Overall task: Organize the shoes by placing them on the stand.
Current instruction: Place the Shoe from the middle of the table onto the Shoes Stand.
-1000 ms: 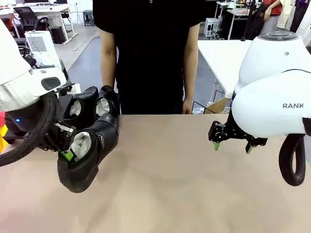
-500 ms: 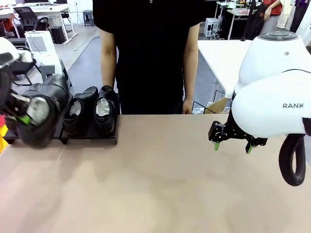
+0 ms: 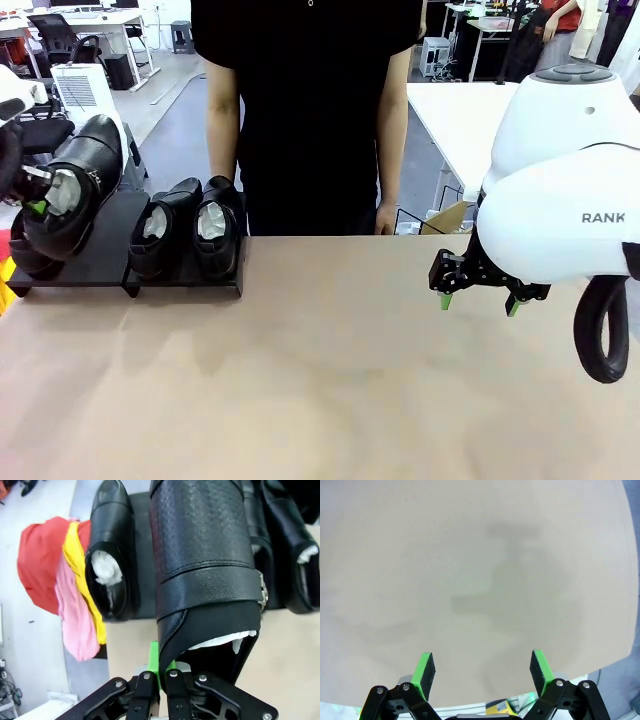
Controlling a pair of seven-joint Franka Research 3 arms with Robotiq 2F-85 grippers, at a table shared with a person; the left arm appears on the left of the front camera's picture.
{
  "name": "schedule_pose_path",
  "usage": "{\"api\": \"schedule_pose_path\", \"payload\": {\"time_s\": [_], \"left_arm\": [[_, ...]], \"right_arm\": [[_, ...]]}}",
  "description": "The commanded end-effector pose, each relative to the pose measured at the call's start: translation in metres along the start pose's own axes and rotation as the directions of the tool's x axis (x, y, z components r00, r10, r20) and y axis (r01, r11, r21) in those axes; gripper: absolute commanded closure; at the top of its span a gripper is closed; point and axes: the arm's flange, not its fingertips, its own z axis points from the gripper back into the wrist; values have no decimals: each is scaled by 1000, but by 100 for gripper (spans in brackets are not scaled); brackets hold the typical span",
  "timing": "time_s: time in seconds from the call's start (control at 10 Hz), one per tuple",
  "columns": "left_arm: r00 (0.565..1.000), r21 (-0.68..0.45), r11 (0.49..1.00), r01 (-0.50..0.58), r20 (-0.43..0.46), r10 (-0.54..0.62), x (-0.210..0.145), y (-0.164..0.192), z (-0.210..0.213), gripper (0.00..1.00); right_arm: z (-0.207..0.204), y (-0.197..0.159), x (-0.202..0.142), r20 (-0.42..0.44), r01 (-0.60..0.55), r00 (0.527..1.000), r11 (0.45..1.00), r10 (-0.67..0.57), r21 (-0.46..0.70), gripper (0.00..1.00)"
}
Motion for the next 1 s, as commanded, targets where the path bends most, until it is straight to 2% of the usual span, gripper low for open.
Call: {"api": "schedule_pose_path", "payload": {"time_s": [0.0,0.5,0.9], "left_arm": [[999,28,998,-53,5,53,23,6,-23,100],[992,-10,993,-119,-40,118,36,11,-78,100],[989,-39,990,-134,-75,131,38,4,-100,100]], "right_arm": [[4,-1,3,2,-16,1000,1000,16,-2,0],[4,-1,3,2,-16,1000,1000,16,-2,0],[4,-1,3,2,-16,1000,1000,16,-2,0]]}}
